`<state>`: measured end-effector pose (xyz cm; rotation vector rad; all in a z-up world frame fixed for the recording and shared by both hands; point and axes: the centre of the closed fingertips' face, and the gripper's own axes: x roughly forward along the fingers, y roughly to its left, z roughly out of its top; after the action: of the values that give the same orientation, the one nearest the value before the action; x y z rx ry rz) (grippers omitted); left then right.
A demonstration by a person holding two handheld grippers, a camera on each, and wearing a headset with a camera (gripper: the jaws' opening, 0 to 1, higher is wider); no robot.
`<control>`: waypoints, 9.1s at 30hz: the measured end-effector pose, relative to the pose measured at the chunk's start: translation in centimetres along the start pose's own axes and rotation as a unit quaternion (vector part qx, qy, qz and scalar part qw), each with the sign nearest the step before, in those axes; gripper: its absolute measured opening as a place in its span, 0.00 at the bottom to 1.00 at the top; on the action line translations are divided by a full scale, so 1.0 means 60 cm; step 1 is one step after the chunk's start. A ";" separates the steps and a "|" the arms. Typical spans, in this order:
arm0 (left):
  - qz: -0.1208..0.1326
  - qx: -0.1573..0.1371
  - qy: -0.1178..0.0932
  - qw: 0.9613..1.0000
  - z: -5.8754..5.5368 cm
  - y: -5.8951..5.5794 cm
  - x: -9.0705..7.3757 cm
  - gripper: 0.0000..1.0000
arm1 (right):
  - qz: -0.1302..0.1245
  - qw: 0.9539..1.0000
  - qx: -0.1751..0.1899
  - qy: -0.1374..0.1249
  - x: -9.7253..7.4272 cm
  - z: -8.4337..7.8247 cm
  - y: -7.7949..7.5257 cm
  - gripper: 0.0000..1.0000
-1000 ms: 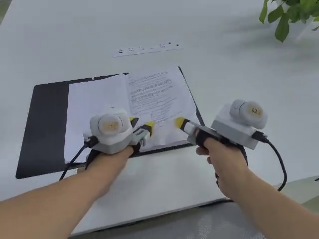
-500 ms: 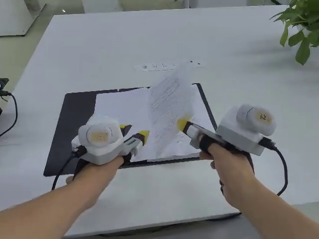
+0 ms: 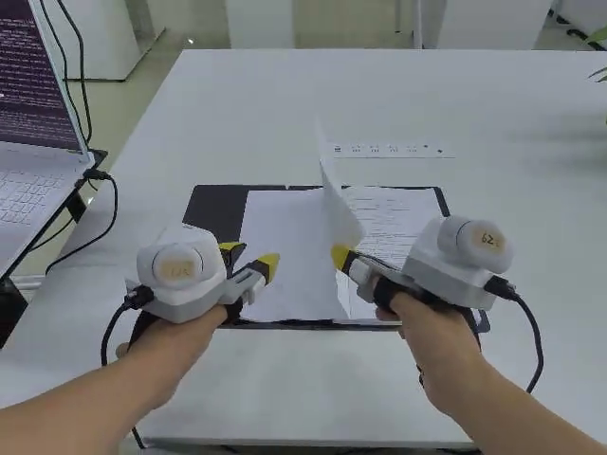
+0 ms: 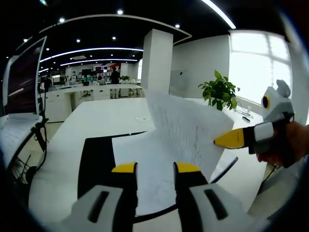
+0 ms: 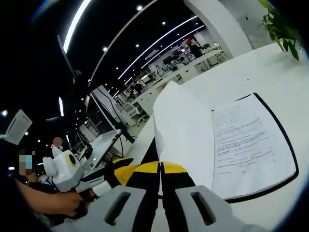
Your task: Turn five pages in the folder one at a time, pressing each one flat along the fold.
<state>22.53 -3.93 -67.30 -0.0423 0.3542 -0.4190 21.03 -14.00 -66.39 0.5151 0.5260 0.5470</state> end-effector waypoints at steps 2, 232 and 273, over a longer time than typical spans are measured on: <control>0.007 -0.002 -0.002 1.000 0.001 0.014 -0.011 0.28 | 0.004 1.000 -0.007 0.009 0.011 -0.009 0.008 0.00; 0.025 0.012 0.057 0.998 -0.189 0.012 0.043 0.23 | -0.099 0.975 -0.198 0.015 0.324 0.099 -0.286 0.00; 0.024 0.012 0.054 0.998 -0.192 0.013 0.045 0.23 | -0.065 0.982 -0.178 0.017 0.197 0.021 -0.214 0.00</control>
<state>21.17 -3.92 -79.09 0.0116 0.4563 -0.3786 34.88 -16.78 -76.71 0.1292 0.4776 0.5124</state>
